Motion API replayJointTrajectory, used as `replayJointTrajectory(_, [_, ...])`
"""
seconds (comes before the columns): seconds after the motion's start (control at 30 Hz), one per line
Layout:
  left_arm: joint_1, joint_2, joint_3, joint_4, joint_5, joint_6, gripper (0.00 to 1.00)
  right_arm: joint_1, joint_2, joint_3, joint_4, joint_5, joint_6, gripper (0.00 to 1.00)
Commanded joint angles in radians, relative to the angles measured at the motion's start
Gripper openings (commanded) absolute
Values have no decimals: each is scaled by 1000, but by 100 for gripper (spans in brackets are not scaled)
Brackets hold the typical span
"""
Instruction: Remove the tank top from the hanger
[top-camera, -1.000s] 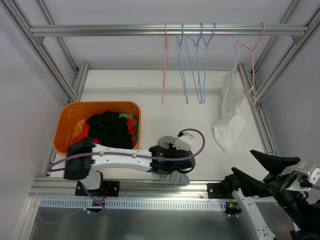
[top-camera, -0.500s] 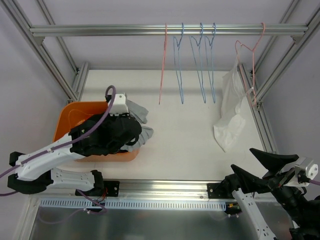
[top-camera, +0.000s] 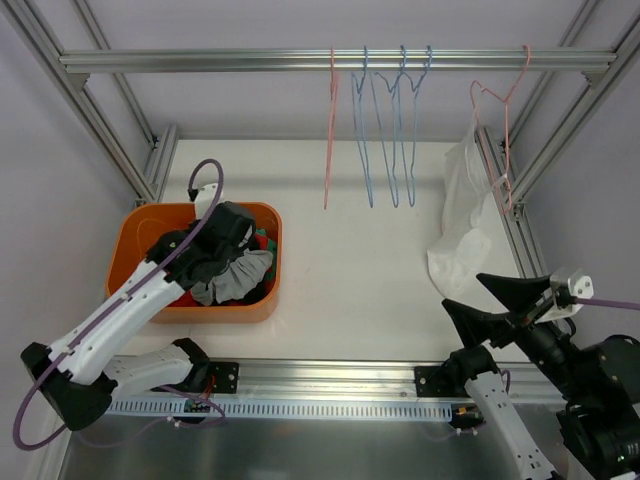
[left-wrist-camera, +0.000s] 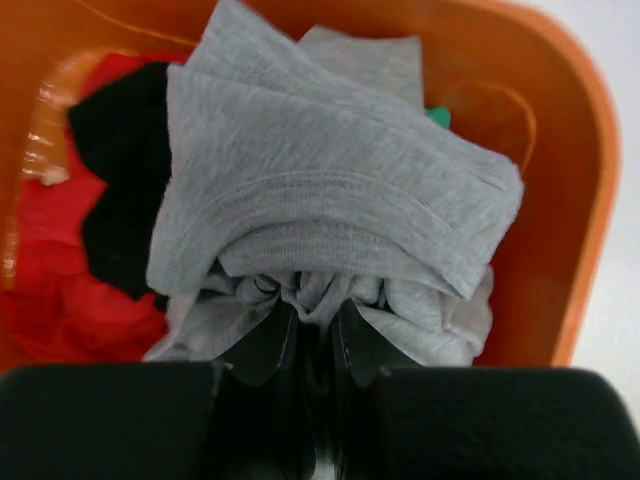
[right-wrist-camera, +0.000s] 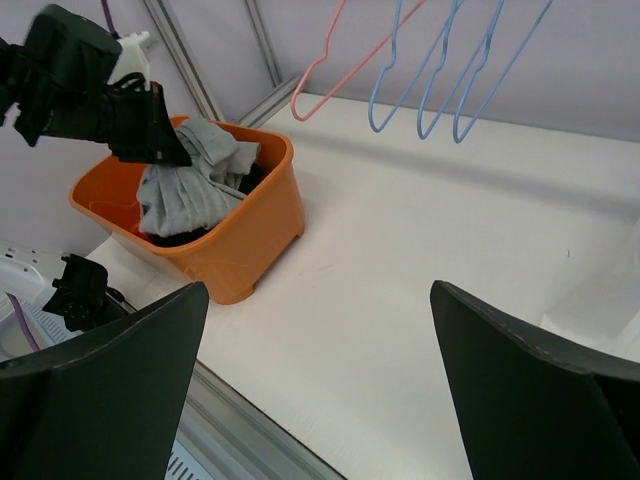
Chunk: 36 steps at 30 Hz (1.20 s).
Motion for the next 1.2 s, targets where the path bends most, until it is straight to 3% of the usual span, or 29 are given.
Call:
replayJointTrajectory(0.0, [92, 64, -105, 238, 242, 93, 0, 4, 61, -12, 69, 17, 25, 99])
replayJointTrajectory(0.13, [154, 165, -275, 369, 403, 35, 0, 4, 80, -4, 74, 43, 37, 99])
replayJointTrajectory(0.27, [169, 262, -434, 444, 437, -35, 0, 4, 86, 10, 88, 28, 37, 100])
replayJointTrajectory(0.4, [169, 158, -470, 443, 429, -27, 0, 4, 142, 48, 74, 55, 37, 100])
replayJointTrajectory(0.43, [169, 118, -467, 429, 428, -22, 14, 6, 167, 63, 62, 68, 37, 99])
replayJointTrajectory(0.5, [171, 11, -423, 369, 417, -3, 29, 4, 230, 138, -1, 136, 2, 100])
replayJointTrajectory(0.53, [169, -49, -371, 343, 412, 7, 45, 6, 306, 167, -23, 166, -21, 99])
replayJointTrajectory(0.57, [169, -75, -338, 285, 409, 19, 54, 6, 349, 234, -61, 199, -74, 99])
replayJointTrajectory(0.63, [169, -135, -238, 233, 412, 63, 71, 6, 487, 311, -115, 308, -125, 100])
replayJointTrajectory(0.7, [169, -190, -179, 185, 446, 112, 79, 3, 581, 440, -144, 426, -177, 99])
replayJointTrajectory(0.73, [169, -210, -138, 179, 469, 132, 88, 1, 668, 482, -164, 466, -193, 100])
replayJointTrajectory(0.8, [169, -274, -91, 161, 544, 169, 94, -5, 737, 577, -167, 598, -245, 100])
replayJointTrajectory(0.87, [169, -316, -74, 153, 598, 188, 99, -37, 838, 629, -167, 631, -286, 100])
replayJointTrajectory(1.0, [169, -423, -64, 148, 760, 235, 99, -144, 997, 752, -156, 533, -339, 98])
replayJointTrajectory(1.17, [171, -526, -80, 144, 924, 271, 99, -302, 1159, 879, -156, 390, -325, 81])
